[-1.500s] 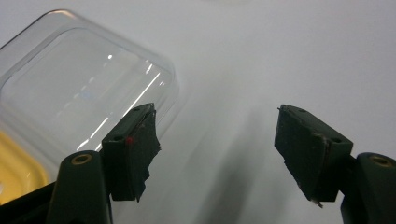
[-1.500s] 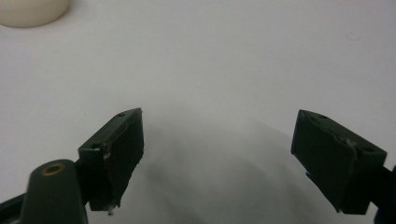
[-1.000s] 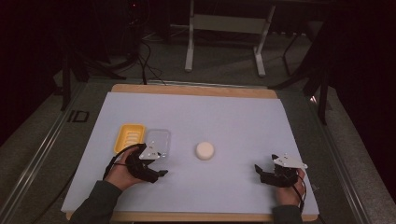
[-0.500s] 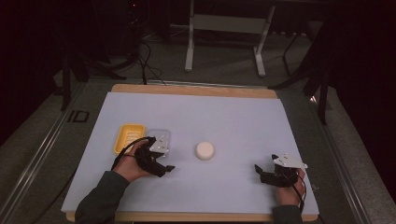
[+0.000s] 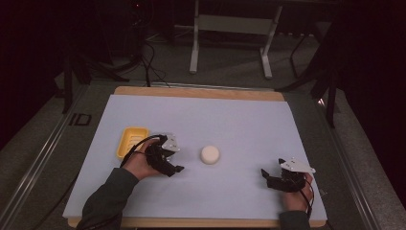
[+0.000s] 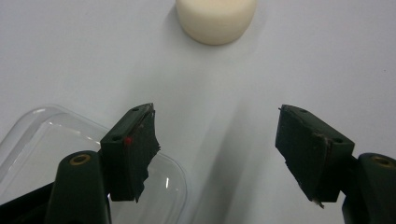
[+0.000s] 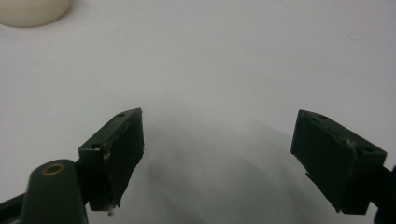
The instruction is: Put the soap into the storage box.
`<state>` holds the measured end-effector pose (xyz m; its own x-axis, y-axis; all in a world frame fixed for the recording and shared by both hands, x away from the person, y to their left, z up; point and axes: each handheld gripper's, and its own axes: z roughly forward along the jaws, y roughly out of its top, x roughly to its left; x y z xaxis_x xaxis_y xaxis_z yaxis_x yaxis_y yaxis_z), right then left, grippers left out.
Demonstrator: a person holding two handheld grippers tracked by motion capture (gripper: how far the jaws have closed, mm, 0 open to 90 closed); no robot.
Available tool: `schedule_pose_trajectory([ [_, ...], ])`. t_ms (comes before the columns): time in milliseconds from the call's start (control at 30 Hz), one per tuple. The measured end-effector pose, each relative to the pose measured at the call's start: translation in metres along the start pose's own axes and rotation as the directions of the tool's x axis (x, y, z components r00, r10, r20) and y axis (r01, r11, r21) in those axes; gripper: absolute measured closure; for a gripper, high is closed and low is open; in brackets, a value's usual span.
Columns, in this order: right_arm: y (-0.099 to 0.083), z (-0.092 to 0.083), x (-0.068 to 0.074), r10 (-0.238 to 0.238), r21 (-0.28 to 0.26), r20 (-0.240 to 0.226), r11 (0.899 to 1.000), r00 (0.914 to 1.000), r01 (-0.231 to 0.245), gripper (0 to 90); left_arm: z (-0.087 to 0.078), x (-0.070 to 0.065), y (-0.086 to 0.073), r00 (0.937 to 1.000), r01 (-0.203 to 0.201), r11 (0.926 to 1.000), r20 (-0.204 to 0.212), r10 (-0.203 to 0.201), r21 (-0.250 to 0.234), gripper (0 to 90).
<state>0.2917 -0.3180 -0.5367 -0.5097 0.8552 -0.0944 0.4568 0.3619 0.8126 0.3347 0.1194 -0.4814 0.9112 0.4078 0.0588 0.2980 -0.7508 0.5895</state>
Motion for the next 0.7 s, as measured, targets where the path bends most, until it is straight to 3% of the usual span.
schedule_pose_trajectory([
  [700,0.000,0.000,0.000,0.000,0.001,0.000,1.000,1.0000,0.000,17.1,0.023,0.009,0.032,0.9984,-0.029,0.9969,0.052,0.025,0.073,24.8],
])
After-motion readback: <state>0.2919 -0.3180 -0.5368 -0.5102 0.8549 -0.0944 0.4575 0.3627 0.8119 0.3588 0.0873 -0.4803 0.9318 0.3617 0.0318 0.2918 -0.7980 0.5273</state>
